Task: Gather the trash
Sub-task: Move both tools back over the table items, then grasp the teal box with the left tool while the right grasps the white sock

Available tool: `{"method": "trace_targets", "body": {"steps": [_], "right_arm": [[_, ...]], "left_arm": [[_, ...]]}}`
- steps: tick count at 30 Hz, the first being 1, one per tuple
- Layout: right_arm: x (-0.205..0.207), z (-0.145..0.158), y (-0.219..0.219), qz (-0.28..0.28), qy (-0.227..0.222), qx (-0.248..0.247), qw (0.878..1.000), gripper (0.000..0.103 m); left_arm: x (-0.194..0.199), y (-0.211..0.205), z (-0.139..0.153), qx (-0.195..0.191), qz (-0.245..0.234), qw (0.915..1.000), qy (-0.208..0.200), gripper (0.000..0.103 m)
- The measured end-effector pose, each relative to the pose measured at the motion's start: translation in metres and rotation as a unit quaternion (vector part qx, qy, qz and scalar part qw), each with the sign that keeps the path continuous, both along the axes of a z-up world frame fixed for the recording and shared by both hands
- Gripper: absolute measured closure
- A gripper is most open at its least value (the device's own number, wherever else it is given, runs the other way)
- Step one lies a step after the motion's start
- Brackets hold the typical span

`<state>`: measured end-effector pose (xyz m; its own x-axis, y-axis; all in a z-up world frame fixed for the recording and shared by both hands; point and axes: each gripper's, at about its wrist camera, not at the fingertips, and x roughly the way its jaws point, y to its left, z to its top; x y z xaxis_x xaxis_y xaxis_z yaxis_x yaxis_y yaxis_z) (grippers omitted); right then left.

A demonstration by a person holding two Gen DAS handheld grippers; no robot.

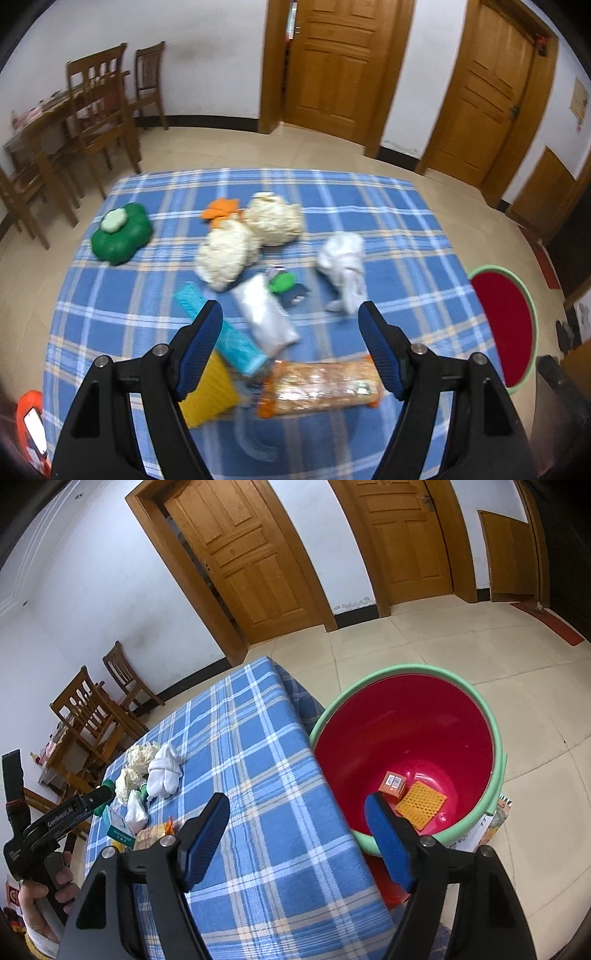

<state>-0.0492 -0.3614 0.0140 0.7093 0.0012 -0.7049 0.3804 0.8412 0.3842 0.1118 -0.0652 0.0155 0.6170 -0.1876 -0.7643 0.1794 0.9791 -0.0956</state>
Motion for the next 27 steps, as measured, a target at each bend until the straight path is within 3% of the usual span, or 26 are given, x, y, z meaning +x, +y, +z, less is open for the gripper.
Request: {"method": "trace_targets", "body": {"steps": [9, 19, 24, 27], "right_arm": [[0.005, -0.007, 0.006, 0.009, 0.013, 0.005, 1.0, 0.025], [0.013, -0.013, 0.015, 0.021, 0.024, 0.008, 0.999, 0.025], [0.02, -0.014, 0.022, 0.032, 0.028, 0.006, 0.999, 0.025], [0.025, -0.015, 0.027, 0.041, 0.031, 0.002, 0.999, 0.025]], "left_arm": [[0.014, 0.029, -0.024, 0.025, 0.052, 0.9982, 0.018, 0.028], [0.018, 0.046, -0.043, 0.019, 0.072, 0.9966, 0.035, 0.028], [0.019, 0.059, -0.05, 0.0, 0.076, 0.9959, 0.049, 0.048], [0.021, 0.065, -0.054, -0.034, 0.069, 0.995, 0.064, 0.057]]}}
